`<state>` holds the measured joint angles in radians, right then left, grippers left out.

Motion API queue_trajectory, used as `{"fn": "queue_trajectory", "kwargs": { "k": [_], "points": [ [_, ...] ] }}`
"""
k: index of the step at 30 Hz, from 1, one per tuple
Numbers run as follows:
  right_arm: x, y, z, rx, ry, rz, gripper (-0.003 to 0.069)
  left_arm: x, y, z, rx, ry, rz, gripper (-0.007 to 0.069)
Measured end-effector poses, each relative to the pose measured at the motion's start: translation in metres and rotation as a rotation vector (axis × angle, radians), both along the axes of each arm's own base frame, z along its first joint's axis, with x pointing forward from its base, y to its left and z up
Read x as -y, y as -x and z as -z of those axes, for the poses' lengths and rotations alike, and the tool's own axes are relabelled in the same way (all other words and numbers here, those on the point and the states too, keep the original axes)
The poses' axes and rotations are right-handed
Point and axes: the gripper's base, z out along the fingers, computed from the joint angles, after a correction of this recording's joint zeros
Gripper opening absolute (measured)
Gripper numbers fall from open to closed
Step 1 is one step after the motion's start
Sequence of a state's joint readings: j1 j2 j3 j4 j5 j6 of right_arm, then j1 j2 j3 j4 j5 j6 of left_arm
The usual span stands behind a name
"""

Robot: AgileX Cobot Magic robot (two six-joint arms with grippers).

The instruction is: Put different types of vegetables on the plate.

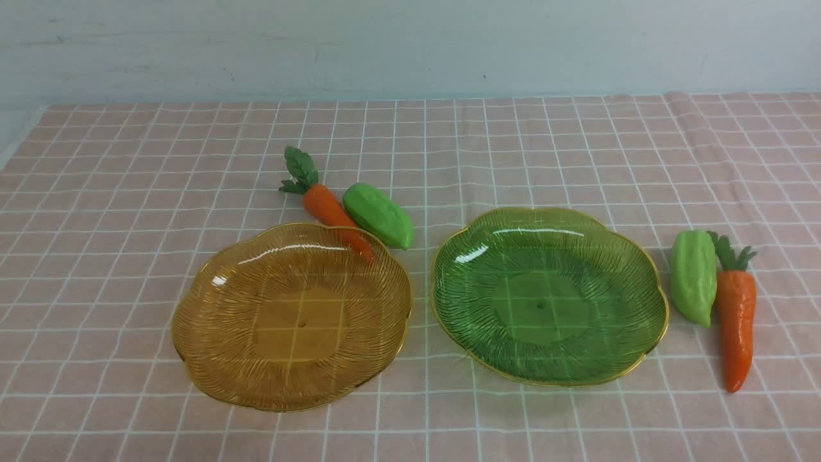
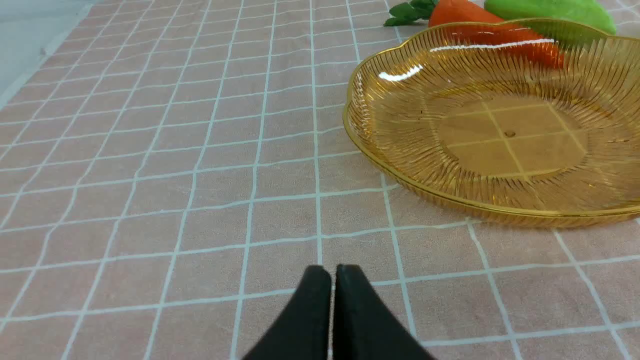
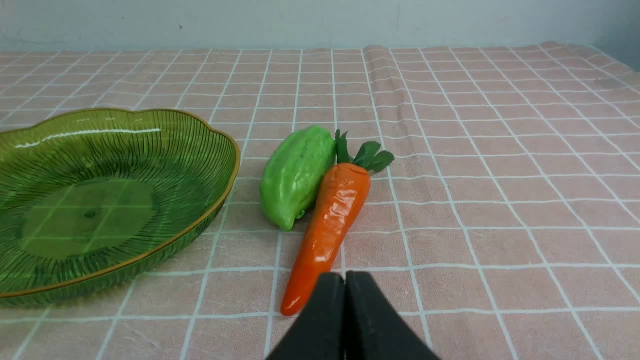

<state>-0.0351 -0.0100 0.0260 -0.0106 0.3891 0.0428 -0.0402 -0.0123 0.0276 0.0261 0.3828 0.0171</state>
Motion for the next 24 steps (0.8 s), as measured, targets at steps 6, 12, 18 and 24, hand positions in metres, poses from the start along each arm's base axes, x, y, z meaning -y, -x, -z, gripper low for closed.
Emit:
{"fn": "queue_trajectory", "kwargs": {
  "k": [6,12,18,24],
  "points": [
    [0.0,0.0,0.0,0.0,0.0,0.0,-0.0015,0.0,0.0,0.0,0.0,0.0,0.0,-0.0003],
    [0.0,0.0,0.0,0.0,0.0,0.0,-0.0015,0.0,0.0,0.0,0.004,-0.009,0.0,-0.0003],
    [0.0,0.0,0.0,0.0,0.0,0.0,-0.0015,0.003,-0.004,-0.024,0.252,0.4,-0.037,-0.0003],
    [0.0,0.0,0.0,0.0,0.0,0.0,-0.0015,-0.007,-0.001,-0.051,0.556,0.671,-0.087,-0.0003]
  ]
}}
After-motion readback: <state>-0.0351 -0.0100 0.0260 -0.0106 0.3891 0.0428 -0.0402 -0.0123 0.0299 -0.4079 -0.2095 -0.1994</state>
